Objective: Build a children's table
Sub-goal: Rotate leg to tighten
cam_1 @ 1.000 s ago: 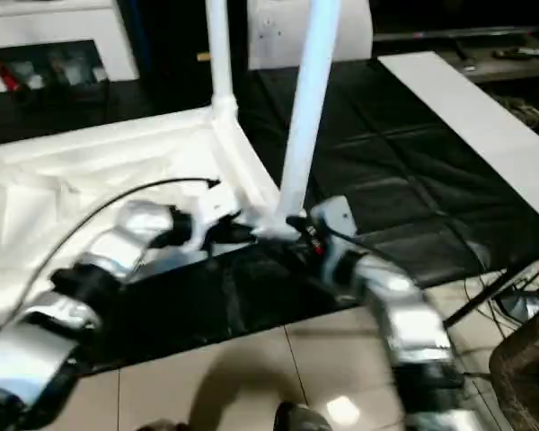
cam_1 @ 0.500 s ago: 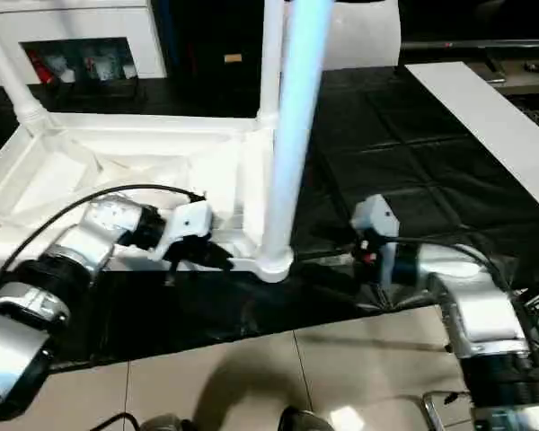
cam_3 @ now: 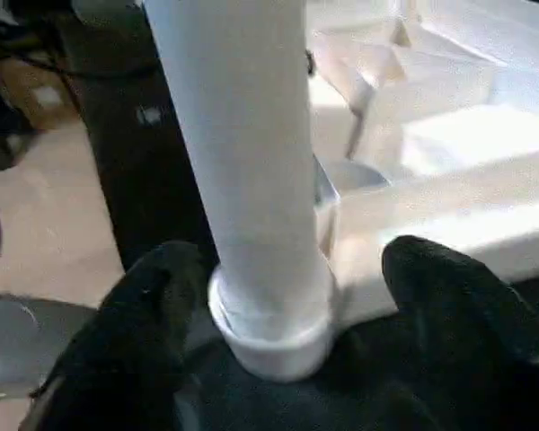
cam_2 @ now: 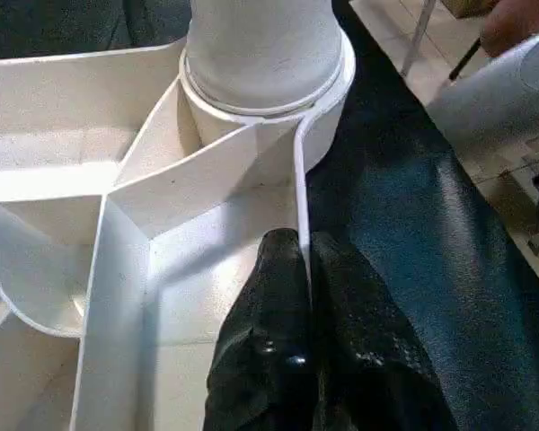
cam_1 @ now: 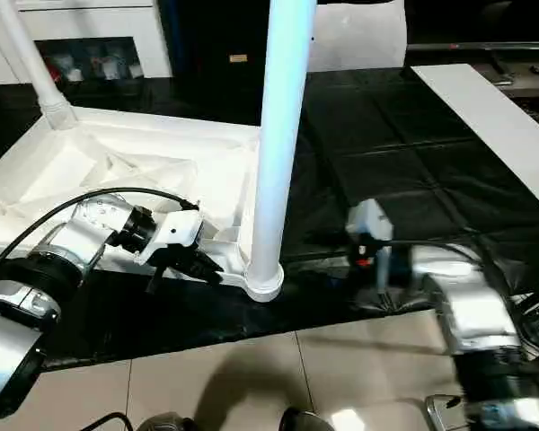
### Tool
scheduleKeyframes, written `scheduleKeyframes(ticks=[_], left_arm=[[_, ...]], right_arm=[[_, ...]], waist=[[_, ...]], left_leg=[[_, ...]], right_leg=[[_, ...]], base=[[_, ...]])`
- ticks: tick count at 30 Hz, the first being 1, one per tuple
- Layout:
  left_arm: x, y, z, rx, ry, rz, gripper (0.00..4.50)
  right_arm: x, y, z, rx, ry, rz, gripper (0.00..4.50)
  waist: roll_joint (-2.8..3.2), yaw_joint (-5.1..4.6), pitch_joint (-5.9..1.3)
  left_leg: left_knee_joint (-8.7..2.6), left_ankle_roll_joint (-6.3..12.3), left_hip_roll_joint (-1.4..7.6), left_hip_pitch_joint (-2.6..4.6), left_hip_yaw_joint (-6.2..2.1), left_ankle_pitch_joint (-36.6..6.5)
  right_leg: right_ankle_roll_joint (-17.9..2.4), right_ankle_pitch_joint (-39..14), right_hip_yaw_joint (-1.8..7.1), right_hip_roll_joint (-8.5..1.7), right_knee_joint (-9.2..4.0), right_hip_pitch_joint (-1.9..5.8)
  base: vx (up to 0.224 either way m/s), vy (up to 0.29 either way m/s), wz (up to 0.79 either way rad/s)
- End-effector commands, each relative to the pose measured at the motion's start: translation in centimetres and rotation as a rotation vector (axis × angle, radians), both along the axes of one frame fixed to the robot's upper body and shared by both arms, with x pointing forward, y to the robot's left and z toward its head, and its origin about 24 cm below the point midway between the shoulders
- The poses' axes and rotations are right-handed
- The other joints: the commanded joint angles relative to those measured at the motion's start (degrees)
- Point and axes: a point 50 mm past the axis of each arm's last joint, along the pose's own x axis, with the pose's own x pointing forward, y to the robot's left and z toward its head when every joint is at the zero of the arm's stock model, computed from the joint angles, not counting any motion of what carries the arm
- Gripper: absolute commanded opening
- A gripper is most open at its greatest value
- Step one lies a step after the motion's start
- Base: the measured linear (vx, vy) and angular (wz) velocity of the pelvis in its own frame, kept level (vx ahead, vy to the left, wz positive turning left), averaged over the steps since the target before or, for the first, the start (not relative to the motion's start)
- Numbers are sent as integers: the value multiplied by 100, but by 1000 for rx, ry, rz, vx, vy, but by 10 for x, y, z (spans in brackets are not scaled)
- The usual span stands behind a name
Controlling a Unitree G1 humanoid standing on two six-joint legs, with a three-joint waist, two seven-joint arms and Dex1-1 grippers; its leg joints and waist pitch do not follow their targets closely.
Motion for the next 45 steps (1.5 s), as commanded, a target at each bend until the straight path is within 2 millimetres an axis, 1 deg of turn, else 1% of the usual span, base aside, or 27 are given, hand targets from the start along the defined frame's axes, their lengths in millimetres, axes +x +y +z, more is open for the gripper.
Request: scheduleKeyframes(ticks=[1,3,4,9,10,11,14,15,16,20,24,28,30,31,32,33,34,36,37,38,39,40,41,42,43,44,45], left_arm=[[-6,-9,-4,36,4,-96,0],[-6,-11,-3,31,3,-100,0],[-7,-12,-3,27,2,-103,0],[-8,-15,-3,16,3,-113,0],[-9,-15,-3,15,4,-115,0],[-9,-15,-3,13,4,-115,0],[-9,-15,-3,12,6,-116,0],[-9,-15,-3,12,6,-116,0],[-10,-15,-3,12,6,-116,0],[-10,-15,-4,11,7,-114,0],[-10,-15,-4,6,6,-97,0],[-4,-19,-3,-45,1,9,0],[2,-26,-1,-95,-18,129,0],[2,-26,-1,-95,-18,129,0],[2,-26,-1,-98,-18,136,0],[7,-35,0,-161,-15,246,0],[9,-39,1,-190,-13,289,0],[11,-51,1,-231,-14,382,0],[13,-59,1,-248,-19,437,0],[14,-63,2,-259,-20,460,0],[16,-68,3,-274,-22,501,0],[18,-77,5,-296,-30,562,0],[19,-82,6,-303,-36,590,0],[20,-84,7,-305,-40,604,0],[21,-87,8,-308,-53,623,0],[22,-89,9,-310,-60,634,0],[24,-94,12,-309,-86,678,0]], right_arm=[[0,6,3,14,-8,42,335],[0,9,3,16,-7,55,331],[0,11,2,17,-7,64,304],[3,20,-1,25,3,98,272],[3,22,-1,26,8,108,272],[4,23,-2,26,11,115,247],[4,25,-3,24,16,124,235],[4,25,-3,23,19,128,207],[5,26,-4,23,21,130,200],[6,28,-6,20,28,140,191],[5,30,-7,20,34,152,188],[0,33,-9,55,57,108,187],[-5,37,-17,77,91,16,186],[-5,37,-17,77,91,16,186],[-5,37,-17,77,91,9,186],[-7,43,-27,77,91,-123,186],[-7,46,-31,75,86,-180,186],[-7,57,-39,84,106,-311,186],[-5,64,-42,95,123,-386,186],[-4,67,-43,103,128,-417,186],[-1,74,-43,116,136,-466,186],[5,84,-42,136,149,-550,186],[10,90,-41,148,159,-612,186],[13,94,-40,154,166,-650,186],[17,98,-39,161,169,-685,186],[19,100,-38,164,172,-705,186],[30,111,-31,196,172,-783,186]], waist=[[-71,-14,-461],[-70,12,-469],[-65,18,-471],[-71,19,-458],[-86,10,-458],[-77,15,-456],[-85,14,-458],[-87,13,-460],[-82,15,-459],[-87,4,-441],[-89,-12,-441],[-82,-17,-423],[-81,-9,-405],[-81,-15,-391],[-84,-31,-364],[-88,-45,-335],[-84,-53,-319],[-87,-153,-260],[-88,-189,-255],[-81,-270,-238],[-18,-344,-239],[-17,-397,-249],[8,-469,-257],[5,-567,-252],[13,-601,-243],[80,-683,-251],[70,-749,-250]], left_leg=[[-374,679,294,7,-29,-248],[-374,673,302,19,-29,-216],[-374,668,299,12,-32,-201],[-381,616,281,1,-27,-255],[-380,609,278,-7,-28,-256],[-380,607,273,-6,-29,-243],[-377,647,295,3,-31,-166],[-374,669,289,-4,-30,-141],[-374,676,288,-1,-29,-144],[-379,633,268,-6,-23,-271],[-384,624,282,-3,-30,-240],[-389,616,282,-2,-24,-258],[-408,549,289,13,-31,-376],[-418,513,295,27,-31,-420],[-428,438,271,36,-35,-626],[-431,347,255,62,-29,-804],[-431,292,249,88,-23,-858],[-454,143,192,79,-65,-1212],[-447,100,183,104,-78,-1317],[-428,72,156,130,-95,-1519],[-428,78,159,145,-124,-1660],[-438,89,174,125,-137,-1682],[-466,90,206,110,-173,-1778],[-485,109,226,84,-203,-1951],[-498,123,235,64,-222,-2012],[-520,133,273,103,-245,-2194],[-533,135,271,50,-269,-2229]], right_leg=[[-986,-1705,388,-428,-291,410],[-1020,-1601,398,-430,-272,403],[-1038,-1544,395,-426,-261,407],[-976,-1680,393,-432,-287,410],[-968,-1687,393,-430,-279,416],[-964,-1691,392,-433,-280,419],[-1015,-1519,404,-428,-252,404],[-1028,-1465,404,-427,-244,411],[-1033,-1470,403,-429,-245,409],[-941,-1781,392,-432,-293,415],[-938,-1727,398,-427,-278,410],[-936,-1761,402,-417,-295,408],[-860,-1994,401,-424,-334,396],[-845,-2062,406,-422,-343,380],[-761,-2432,381,-438,-410,382],[-631,-2817,378,-446,-480,353],[-555,-2988,375,-445,-517,326],[-206,-3697,278,-426,-639,341],[-115,-3835,246,-418,-667,331],[30,-4063,181,-417,-740,324],[124,-4113,119,-424,-797,351],[141,-4017,107,-418,-804,375],[110,-3835,68,-418,-810,400],[100,-3678,26,-411,-811,430],[114,-3639,18,-415,-808,456],[6,-3437,30,-436,-794,440],[-81,-3246,49,-447,-761,461]], base=[[0,0,0],[0,0,0],[0,0,0],[0,0,0],[0,0,0],[0,0,0],[0,0,0],[0,0,0],[0,0,0],[0,0,0],[0,0,0],[0,0,0],[0,0,0],[0,0,0],[0,0,0],[0,0,0],[0,0,0],[0,0,0],[0,0,0],[0,0,0],[0,0,0],[0,0,0],[0,0,0],[-13,50,-7],[-13,50,-7],[-1,54,-5],[0,0,0]])
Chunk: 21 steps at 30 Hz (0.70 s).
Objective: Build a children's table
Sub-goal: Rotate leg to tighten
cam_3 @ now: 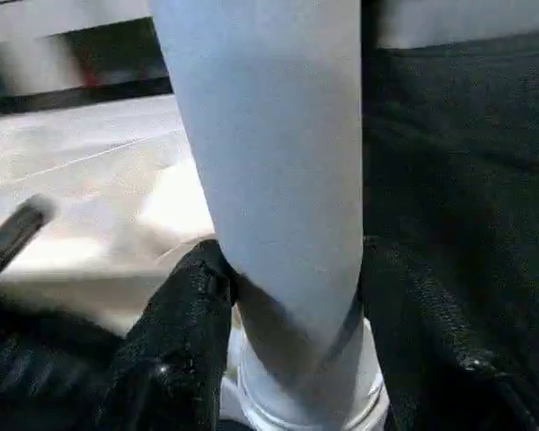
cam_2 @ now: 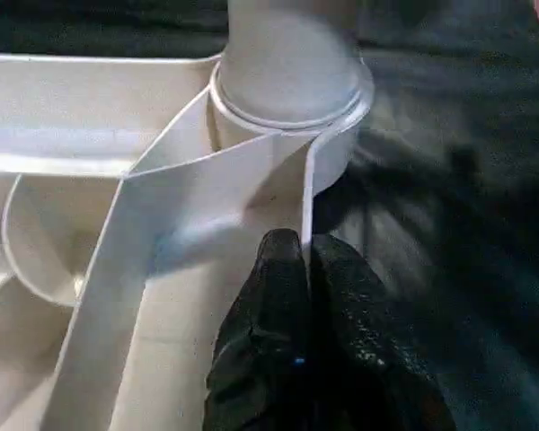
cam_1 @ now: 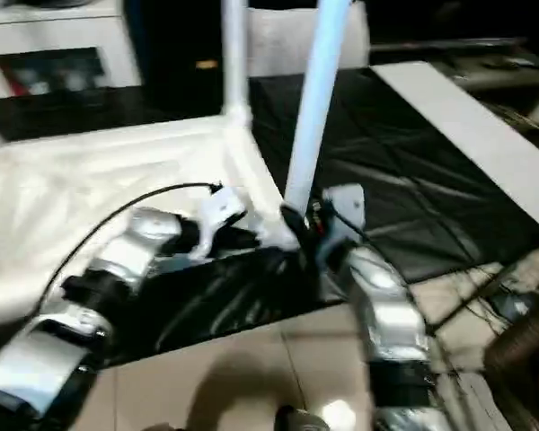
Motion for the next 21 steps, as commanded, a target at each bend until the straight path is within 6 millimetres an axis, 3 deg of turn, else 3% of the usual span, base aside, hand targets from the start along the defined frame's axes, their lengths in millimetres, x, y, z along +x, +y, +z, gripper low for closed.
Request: scheduleKeyframes(ticks=[1,3,4,5,8,9,12,15,17,18,19,20,21], left_arm=[[8,-33,30,-72,-129,42,0],[8,-33,30,-57,-137,48,0],[8,-32,30,-50,-137,46,0],[8,-28,29,-30,-141,42,0],[8,-14,25,15,-150,21,0],[7,-12,24,19,-152,15,0],[5,-4,22,27,-149,-11,0],[1,14,17,45,-119,-72,0],[0,17,16,46,-110,-89,0],[-4,25,17,50,-109,-171,0],[-6,28,17,64,-107,-210,0],[-6,29,17,65,-107,-215,0],[-8,35,16,98,-99,-281,0]], right_arm=[[0,57,-7,85,87,106,186],[2,60,-3,99,75,93,186],[2,61,-2,102,70,96,221],[2,59,-1,106,58,103,256],[-3,48,-2,93,24,114,267],[-5,45,-2,86,18,117,284],[-8,33,-5,68,9,113,304],[-18,3,-5,14,-52,175,333],[-21,-5,-4,-6,-70,208,349],[-27,-26,0,-41,-94,275,363],[-28,-36,3,-56,-101,299,363],[-28,-37,4,-58,-102,303,376],[-30,-53,11,-85,-113,361,387]], waist=[[25,-89,-291],[12,-125,-302],[12,-121,-312],[-14,-101,-337],[-55,-42,-386],[-70,-4,-396],[-68,34,-433],[-90,80,-461],[-91,148,-478],[-108,168,-439],[-116,189,-413],[-109,201,-413],[-111,223,-394]], left_leg=[[-509,175,238,17,-194,-2144],[-501,267,217,-35,-176,-1820],[-500,308,224,-48,-166,-1686],[-478,389,220,-72,-131,-1379],[-436,657,206,-130,-90,-692],[-412,774,188,-121,-56,-538],[-365,1045,160,-187,-48,-115],[-303,1323,164,-207,-41,421],[-274,1538,177,-200,-34,668],[-284,1618,178,-198,-23,527],[-297,1579,186,-195,-15,283],[-300,1514,192,-189,-13,180],[-314,1376,188,-170,-10,-68]], right_leg=[[-285,-3049,254,-450,-416,206],[-476,-2791,308,-467,-370,233],[-546,-2653,336,-471,-349,234],[-677,-2384,384,-476,-302,233],[-964,-1681,475,-457,-139,253],[-1057,-1496,524,-437,-94,220],[-1184,-1111,538,-435,9,276],[-1305,-460,548,-397,124,243],[-1359,-120,548,-380,186,228],[-1341,-313,529,-367,141,212],[-1249,-690,532,-367,104,215],[-1202,-886,535,-372,87,212],[-1095,-1338,528,-368,22,202]], base=[[0,0,0],[0,0,0],[0,0,0],[0,0,0],[0,0,0],[51,-47,2],[43,-53,0],[10,-19,-1],[0,0,0],[0,0,0],[0,0,0],[0,0,0],[0,0,0]])
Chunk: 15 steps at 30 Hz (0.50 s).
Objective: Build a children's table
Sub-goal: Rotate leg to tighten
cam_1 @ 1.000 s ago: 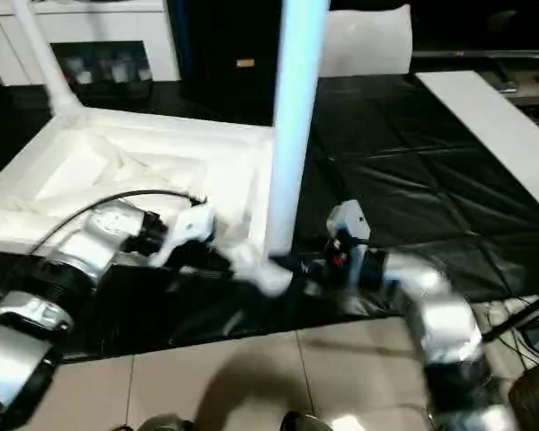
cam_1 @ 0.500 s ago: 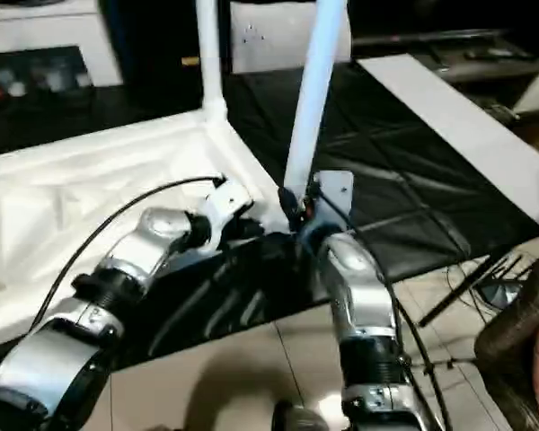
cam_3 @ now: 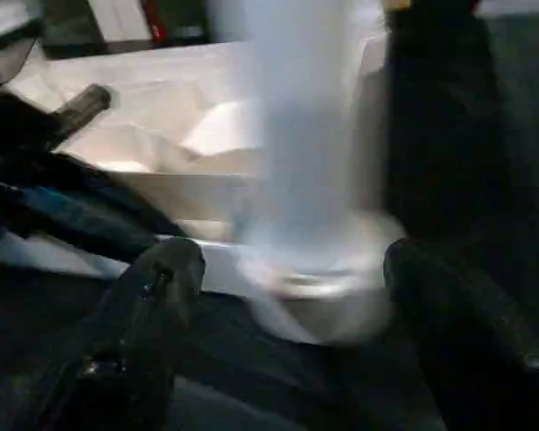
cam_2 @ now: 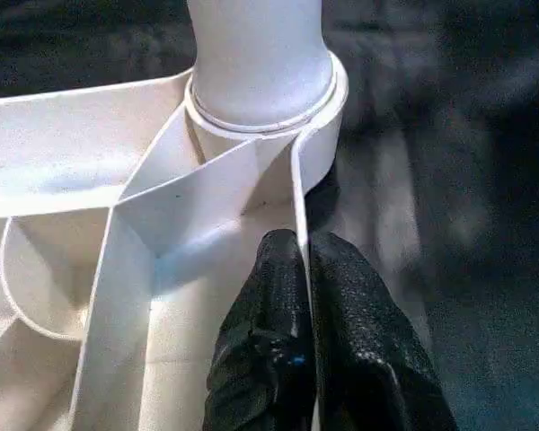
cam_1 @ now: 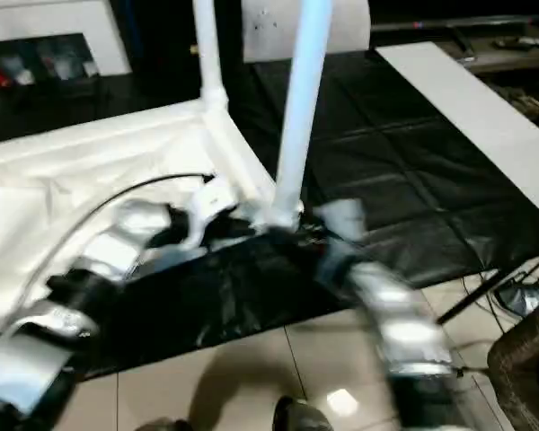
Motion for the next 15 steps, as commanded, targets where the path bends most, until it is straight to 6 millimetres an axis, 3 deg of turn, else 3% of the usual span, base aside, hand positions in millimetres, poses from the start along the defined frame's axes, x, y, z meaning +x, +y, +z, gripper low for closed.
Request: scheduleKeyframes(ticks=[1,3,5,11,14,15], left_arm=[[-6,2,-2,60,7,-132,0],[-8,7,-1,79,19,-189,0],[-9,8,0,79,27,-206,0],[-16,13,3,110,83,-393,0],[-20,12,3,127,104,-462,0],[-22,11,2,139,115,-504,0]], right_arm=[[-3,-10,14,5,-42,94,393],[-6,-20,21,-18,-39,176,410],[-8,-23,24,-29,-35,214,429],[-9,-25,29,-137,-17,410,445],[-10,-18,28,-139,1,498,445],[-10,-13,27,-140,2,546,419]], waist=[[-78,54,-396],[-95,103,-374],[-100,127,-381],[-118,238,-436],[-117,310,-427],[-116,351,-440]], left_leg=[[-322,1224,201,-11,-35,-140],[-351,941,209,26,-31,-449],[-354,858,210,21,-32,-450],[-335,967,239,19,-32,-32],[-323,977,230,15,-6,-38],[-320,951,237,19,-6,-18]], right_leg=[[-948,-1496,388,-395,-359,514],[-761,-2072,388,-395,-435,495],[-737,-2079,396,-396,-422,495],[-958,-1387,415,-406,-302,487],[-971,-1437,410,-410,-306,490],[-946,-1501,401,-414,-301,490]], base=[[0,0,0],[0,0,0],[0,0,0],[0,0,0],[0,0,0],[0,0,0]])
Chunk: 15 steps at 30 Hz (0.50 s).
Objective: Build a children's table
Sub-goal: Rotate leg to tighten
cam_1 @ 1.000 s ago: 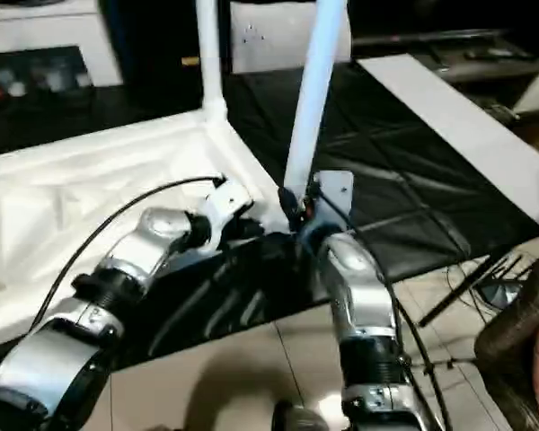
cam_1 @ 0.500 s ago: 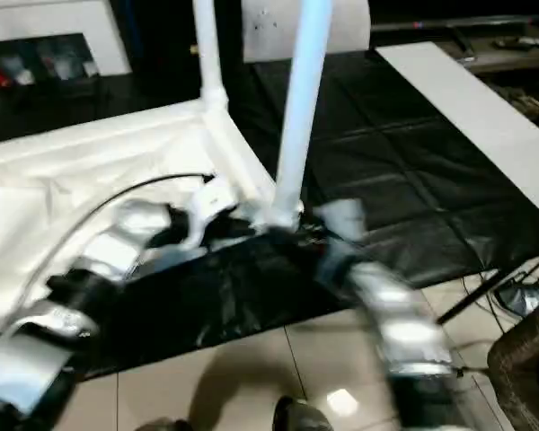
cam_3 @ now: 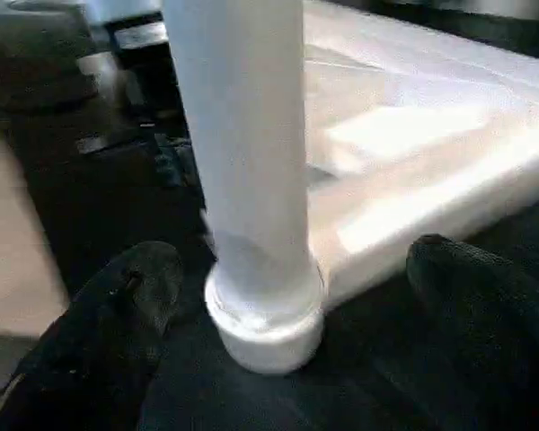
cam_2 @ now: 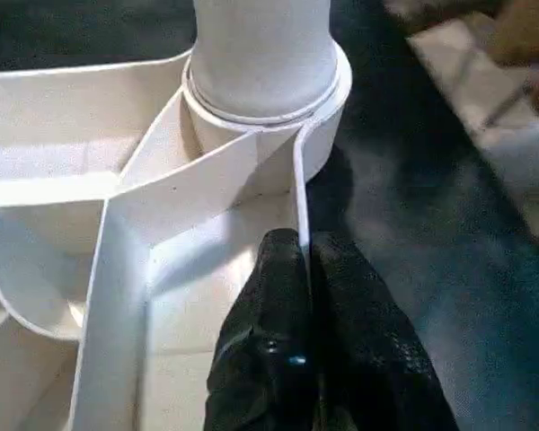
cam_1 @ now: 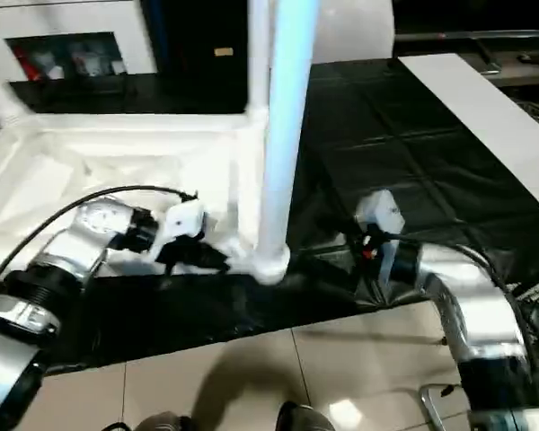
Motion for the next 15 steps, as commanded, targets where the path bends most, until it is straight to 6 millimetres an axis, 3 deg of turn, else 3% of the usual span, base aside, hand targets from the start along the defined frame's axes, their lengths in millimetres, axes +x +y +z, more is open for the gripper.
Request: scheduleKeyframes(ticks=[1,4,6,10,15], left_arm=[[-3,-11,3,44,3,-122,0],[-6,-15,1,64,9,-181,0],[-6,-17,1,68,10,-199,0],[-6,-19,2,74,11,-227,0],[-6,-20,2,79,10,-247,0]], right_arm=[[-1,1,-3,-13,12,38,412],[0,10,-9,-27,44,122,409],[1,13,-11,-33,48,149,375],[3,19,-12,-41,58,202,355],[5,21,-13,-47,61,235,301]], waist=[[-88,3,-441],[-98,63,-445],[-97,95,-455],[-108,156,-464],[-106,160,-481]], left_leg=[[-339,967,243,9,-13,-32],[-345,891,258,16,-19,-44],[-343,845,264,18,-20,-41],[-340,794,252,15,-14,-22],[-326,842,255,11,-17,93]], right_leg=[[-936,-1533,398,-405,-345,475],[-929,-1557,393,-400,-332,466],[-934,-1503,404,-409,-322,471],[-912,-1515,407,-414,-316,481],[-944,-1339,398,-405,-288,482]], base=[[0,0,0],[0,0,0],[0,0,0],[0,0,0],[0,0,0]])
